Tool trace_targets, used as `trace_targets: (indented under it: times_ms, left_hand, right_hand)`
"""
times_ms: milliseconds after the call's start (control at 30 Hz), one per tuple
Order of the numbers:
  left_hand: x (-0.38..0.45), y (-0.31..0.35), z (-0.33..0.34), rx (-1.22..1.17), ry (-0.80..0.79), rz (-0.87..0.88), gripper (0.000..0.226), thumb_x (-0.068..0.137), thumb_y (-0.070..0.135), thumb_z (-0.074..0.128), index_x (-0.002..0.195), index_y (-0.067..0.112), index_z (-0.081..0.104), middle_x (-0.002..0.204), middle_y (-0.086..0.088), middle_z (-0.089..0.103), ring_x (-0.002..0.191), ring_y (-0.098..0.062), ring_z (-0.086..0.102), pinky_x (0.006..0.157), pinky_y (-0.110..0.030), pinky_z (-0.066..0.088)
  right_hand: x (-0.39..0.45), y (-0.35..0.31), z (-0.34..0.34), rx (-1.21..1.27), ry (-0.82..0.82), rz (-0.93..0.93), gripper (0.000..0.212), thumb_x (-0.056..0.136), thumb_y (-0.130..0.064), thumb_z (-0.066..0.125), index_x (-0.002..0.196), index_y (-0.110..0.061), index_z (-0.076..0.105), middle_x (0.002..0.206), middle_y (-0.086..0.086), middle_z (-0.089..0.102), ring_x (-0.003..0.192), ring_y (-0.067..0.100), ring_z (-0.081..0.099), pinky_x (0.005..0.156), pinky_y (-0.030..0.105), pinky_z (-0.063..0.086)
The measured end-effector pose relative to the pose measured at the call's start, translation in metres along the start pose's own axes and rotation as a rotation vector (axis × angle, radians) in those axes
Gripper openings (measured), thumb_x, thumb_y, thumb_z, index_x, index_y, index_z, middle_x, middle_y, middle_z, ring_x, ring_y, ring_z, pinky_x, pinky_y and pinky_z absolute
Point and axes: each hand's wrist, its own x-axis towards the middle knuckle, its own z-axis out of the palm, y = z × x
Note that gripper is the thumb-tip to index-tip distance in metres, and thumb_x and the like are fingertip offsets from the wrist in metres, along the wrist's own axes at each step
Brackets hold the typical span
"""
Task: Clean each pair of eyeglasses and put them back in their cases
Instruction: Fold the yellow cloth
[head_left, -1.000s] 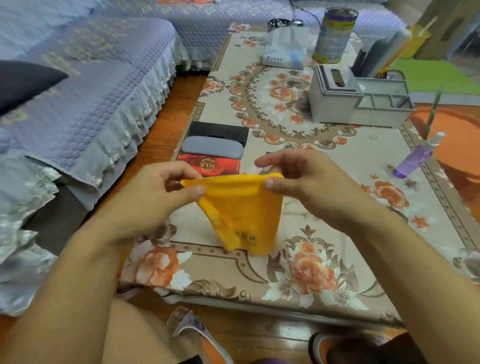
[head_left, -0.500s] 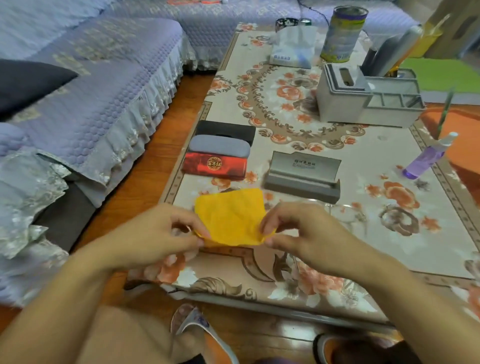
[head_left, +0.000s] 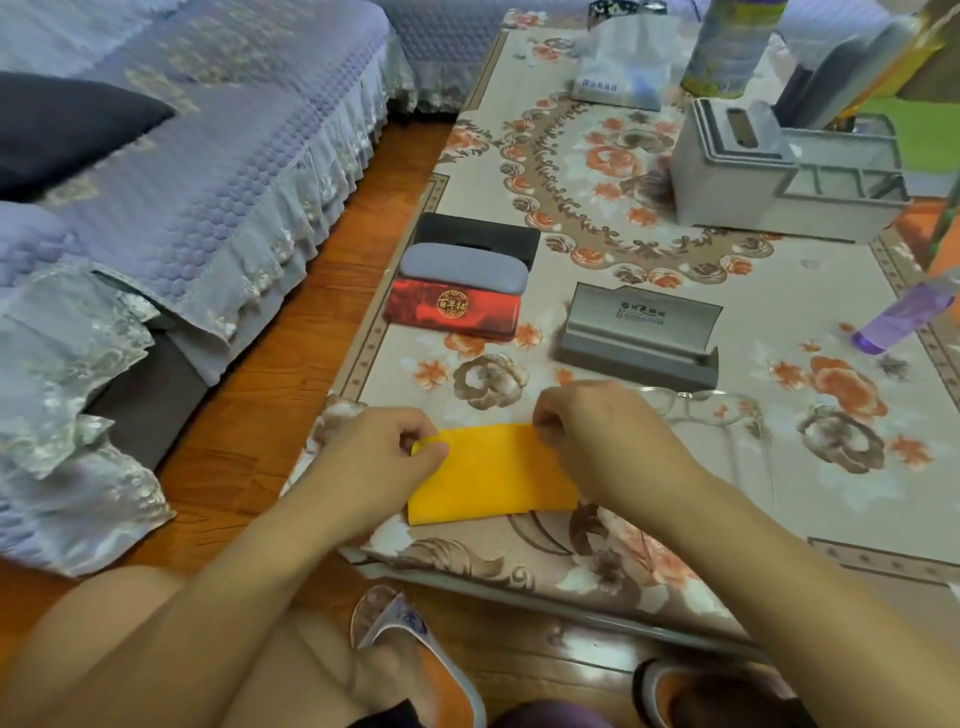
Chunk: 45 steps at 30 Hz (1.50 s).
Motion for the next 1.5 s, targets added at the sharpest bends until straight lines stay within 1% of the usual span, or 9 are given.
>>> trace_targets:
  times_ms: [167, 367, 567, 733, 867, 1033, 1100, 1233, 1500]
  left_hand:
    - [0.02, -0.001, 0.008, 0.185, 0.054, -0.002, 0.012, 0.095, 0.03, 0.067, 0.085, 0.025, 0.066, 0.067, 0.008, 0.055, 0.063, -0.01, 0.052, 0.055, -0.03, 0.035]
    - [0.026, -0.008, 0.011, 0.27, -0.016, -0.032, 0.019, 0.094, 0.03, 0.062, 0.079, 0.022, 0.056, 0.073, 0.007, 0.051, 0.069, -0.01, 0.046, 0.06, -0.034, 0.034]
    - [0.028, -0.01, 0.006, 0.208, -0.009, -0.09, 0.032, 0.1, 0.036, 0.054, 0.074, 0.017, 0.055, 0.071, -0.002, 0.059, 0.069, -0.021, 0.056, 0.071, -0.042, 0.055]
    - [0.028, -0.005, 0.005, 0.329, -0.012, -0.117, 0.026, 0.097, 0.04, 0.056, 0.081, 0.021, 0.049, 0.077, 0.001, 0.055, 0.07, -0.02, 0.052, 0.067, -0.042, 0.05]
    - [0.015, 0.003, 0.005, 0.293, 0.208, 0.122, 0.024, 0.096, 0.045, 0.06, 0.104, 0.028, 0.045, 0.105, 0.008, 0.046, 0.092, -0.017, 0.05, 0.075, -0.039, 0.044]
    - [-0.003, -0.011, 0.011, 0.37, -0.206, 0.473, 0.033, 0.088, 0.061, 0.063, 0.108, 0.036, 0.055, 0.105, 0.019, 0.047, 0.101, -0.003, 0.045, 0.085, -0.029, 0.043]
    - [-0.003, -0.018, 0.019, 0.525, -0.195, 0.535, 0.035, 0.089, 0.061, 0.062, 0.111, 0.035, 0.056, 0.109, 0.017, 0.047, 0.104, -0.007, 0.044, 0.084, -0.029, 0.041]
    - [-0.005, -0.018, 0.022, 0.649, -0.04, 0.711, 0.005, 0.096, 0.033, 0.058, 0.096, 0.03, 0.061, 0.093, 0.011, 0.057, 0.087, -0.016, 0.054, 0.075, -0.034, 0.044]
    - [-0.015, -0.02, 0.03, 0.666, -0.03, 0.626, 0.013, 0.086, 0.024, 0.061, 0.099, 0.027, 0.06, 0.087, 0.008, 0.057, 0.082, -0.018, 0.053, 0.073, -0.036, 0.044]
  right_hand:
    - [0.011, -0.003, 0.012, -0.216, -0.046, 0.004, 0.021, 0.087, -0.005, 0.053, 0.102, -0.019, 0.06, 0.097, 0.006, 0.064, 0.082, 0.032, 0.061, 0.064, 0.035, 0.037]
    - [0.017, 0.002, 0.016, -0.17, -0.052, 0.048, 0.019, 0.091, -0.009, 0.053, 0.105, -0.019, 0.061, 0.098, 0.007, 0.066, 0.085, 0.033, 0.063, 0.068, 0.039, 0.05]
    - [0.02, 0.0, 0.009, -0.204, -0.136, 0.059, 0.027, 0.083, 0.003, 0.054, 0.103, -0.015, 0.059, 0.097, 0.01, 0.063, 0.085, 0.034, 0.06, 0.064, 0.036, 0.039]
    - [0.024, -0.002, 0.014, -0.207, -0.096, 0.061, 0.017, 0.091, -0.006, 0.054, 0.106, -0.012, 0.059, 0.097, 0.01, 0.06, 0.086, 0.035, 0.061, 0.063, 0.037, 0.042]
    - [0.012, -0.005, 0.017, -0.172, 0.135, -0.043, 0.022, 0.085, -0.007, 0.067, 0.106, -0.012, 0.062, 0.102, 0.007, 0.054, 0.088, 0.029, 0.055, 0.065, 0.043, 0.051]
    - [-0.029, -0.001, 0.022, -0.143, -0.07, -0.327, 0.026, 0.088, -0.044, 0.058, 0.097, -0.02, 0.06, 0.095, 0.0, 0.056, 0.089, 0.022, 0.053, 0.069, 0.037, 0.049]
    - [-0.034, 0.004, 0.025, -0.246, -0.06, -0.365, 0.029, 0.085, -0.048, 0.051, 0.088, -0.019, 0.056, 0.09, -0.001, 0.055, 0.082, 0.02, 0.051, 0.061, 0.033, 0.042]
    - [-0.035, 0.004, 0.022, -0.276, -0.009, -0.408, 0.023, 0.086, -0.042, 0.055, 0.082, -0.019, 0.057, 0.083, -0.001, 0.055, 0.075, 0.02, 0.053, 0.056, 0.032, 0.041]
    - [-0.042, 0.006, 0.017, -0.36, -0.041, -0.48, 0.009, 0.078, -0.007, 0.058, 0.079, -0.016, 0.057, 0.081, 0.003, 0.056, 0.071, 0.022, 0.053, 0.053, 0.031, 0.036]
